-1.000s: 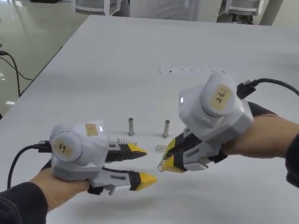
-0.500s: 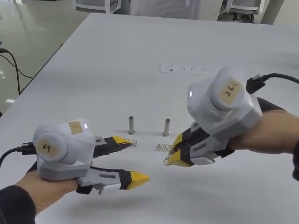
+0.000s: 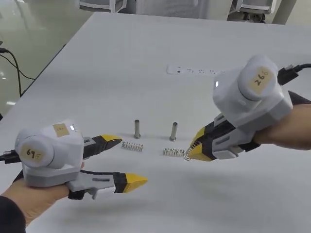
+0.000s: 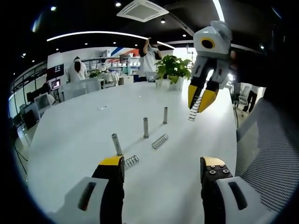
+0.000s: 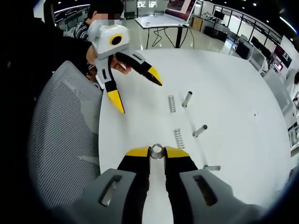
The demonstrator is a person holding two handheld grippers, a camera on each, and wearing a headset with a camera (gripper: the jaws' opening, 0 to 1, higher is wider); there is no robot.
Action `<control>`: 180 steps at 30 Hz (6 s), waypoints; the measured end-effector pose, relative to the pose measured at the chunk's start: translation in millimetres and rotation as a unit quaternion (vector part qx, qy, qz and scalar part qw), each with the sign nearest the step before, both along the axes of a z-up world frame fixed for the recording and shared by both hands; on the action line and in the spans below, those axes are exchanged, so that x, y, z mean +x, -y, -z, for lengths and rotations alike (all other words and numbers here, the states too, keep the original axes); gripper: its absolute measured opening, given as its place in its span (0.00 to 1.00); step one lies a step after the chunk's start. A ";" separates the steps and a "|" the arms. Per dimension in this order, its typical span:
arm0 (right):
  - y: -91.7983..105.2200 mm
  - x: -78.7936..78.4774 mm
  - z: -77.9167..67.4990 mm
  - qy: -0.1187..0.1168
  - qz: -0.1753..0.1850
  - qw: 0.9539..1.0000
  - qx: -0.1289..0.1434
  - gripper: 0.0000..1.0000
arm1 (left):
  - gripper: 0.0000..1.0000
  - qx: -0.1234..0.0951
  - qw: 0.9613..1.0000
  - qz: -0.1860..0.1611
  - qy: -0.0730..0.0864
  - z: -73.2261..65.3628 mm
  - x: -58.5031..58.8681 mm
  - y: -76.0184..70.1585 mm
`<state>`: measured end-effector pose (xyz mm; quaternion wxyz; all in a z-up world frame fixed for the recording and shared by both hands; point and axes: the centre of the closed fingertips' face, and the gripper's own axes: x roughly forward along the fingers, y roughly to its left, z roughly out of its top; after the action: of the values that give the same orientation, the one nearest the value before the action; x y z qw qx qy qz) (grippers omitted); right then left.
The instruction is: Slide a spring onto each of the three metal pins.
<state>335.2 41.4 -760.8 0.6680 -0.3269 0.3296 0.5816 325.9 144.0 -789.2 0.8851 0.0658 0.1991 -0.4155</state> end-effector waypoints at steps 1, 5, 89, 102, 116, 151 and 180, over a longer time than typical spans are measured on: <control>1.6 1.0 -0.8 0.000 0.002 1.000 0.000 0.13 | 0.65 -0.001 1.000 -0.002 0.000 -0.2 0.1 -0.8; 9.1 7.0 -4.5 0.003 0.013 1.000 0.000 0.13 | 0.67 -0.002 1.000 -0.009 0.004 -1.7 1.2 -3.9; 59.1 107.7 54.9 -0.030 0.103 0.990 -0.091 0.13 | 0.71 0.011 0.999 -0.028 0.017 0.6 6.4 -24.2; 55.7 105.5 72.7 -0.040 0.113 0.988 -0.092 0.13 | 0.70 0.010 0.999 -0.027 0.017 -0.2 6.9 -23.7; 55.3 103.9 80.5 -0.040 0.117 0.988 -0.094 0.13 | 0.70 0.009 0.999 -0.030 0.017 -2.0 6.7 -24.6; 71.3 90.9 80.5 -0.035 0.129 0.987 -0.085 0.21 | 0.69 0.005 0.999 -0.030 0.024 -5.3 8.1 -21.4; 48.2 45.6 77.7 -0.040 0.084 0.992 -0.086 0.21 | 0.68 -0.001 0.999 -0.029 0.027 -8.9 5.1 -19.3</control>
<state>380.8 -6.8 -838.5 0.6700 -0.3309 0.4315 0.5054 331.0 163.3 -780.3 0.9021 0.0699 0.1767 -0.3875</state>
